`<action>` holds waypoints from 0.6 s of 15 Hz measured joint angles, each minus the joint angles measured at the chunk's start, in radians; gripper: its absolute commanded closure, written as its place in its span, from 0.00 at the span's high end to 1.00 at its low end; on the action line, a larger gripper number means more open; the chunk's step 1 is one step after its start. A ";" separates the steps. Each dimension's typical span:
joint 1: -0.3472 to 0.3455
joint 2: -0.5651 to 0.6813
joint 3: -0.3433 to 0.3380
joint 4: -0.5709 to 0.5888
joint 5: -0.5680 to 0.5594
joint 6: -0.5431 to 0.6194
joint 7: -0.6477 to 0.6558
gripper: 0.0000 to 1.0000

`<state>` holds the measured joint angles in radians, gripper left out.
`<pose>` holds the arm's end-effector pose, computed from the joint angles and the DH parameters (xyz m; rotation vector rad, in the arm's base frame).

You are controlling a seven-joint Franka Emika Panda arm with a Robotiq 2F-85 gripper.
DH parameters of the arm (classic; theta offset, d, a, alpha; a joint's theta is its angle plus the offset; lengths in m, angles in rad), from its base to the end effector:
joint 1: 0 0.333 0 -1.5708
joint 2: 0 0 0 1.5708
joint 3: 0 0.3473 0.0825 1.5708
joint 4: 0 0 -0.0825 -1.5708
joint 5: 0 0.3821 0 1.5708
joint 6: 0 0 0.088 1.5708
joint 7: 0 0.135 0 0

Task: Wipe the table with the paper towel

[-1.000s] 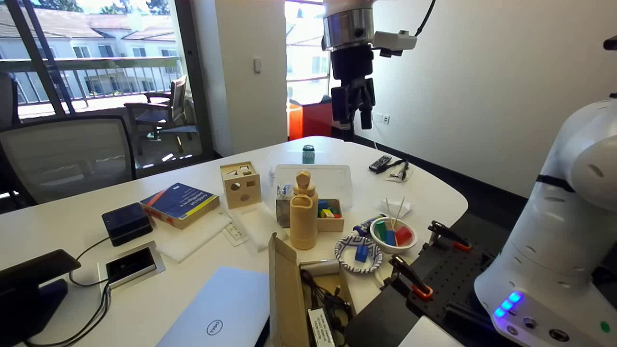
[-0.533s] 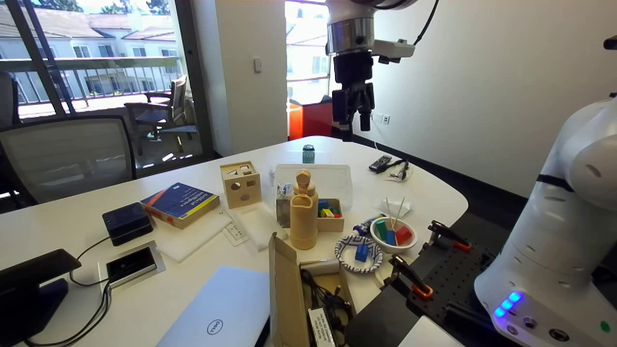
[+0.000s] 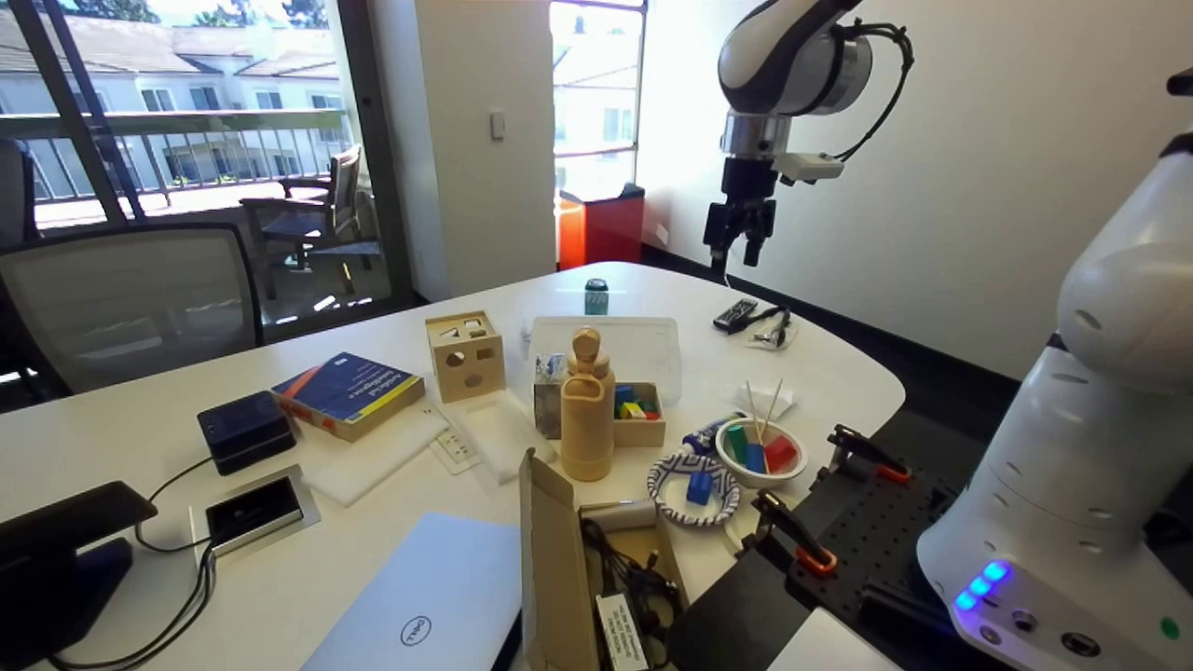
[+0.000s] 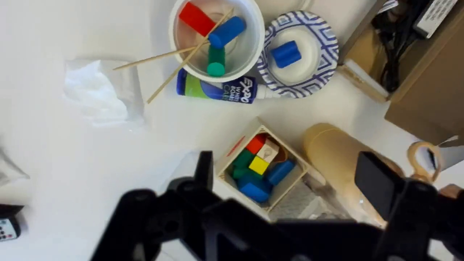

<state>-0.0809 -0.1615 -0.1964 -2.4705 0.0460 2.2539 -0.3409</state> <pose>0.4280 -0.1189 0.3520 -3.0597 -0.0565 0.0548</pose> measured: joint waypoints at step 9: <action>-0.258 0.492 -0.078 0.161 0.369 0.311 -0.353 1.00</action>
<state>-0.3390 0.3310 -0.2742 -2.3092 0.4145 2.5654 -0.6935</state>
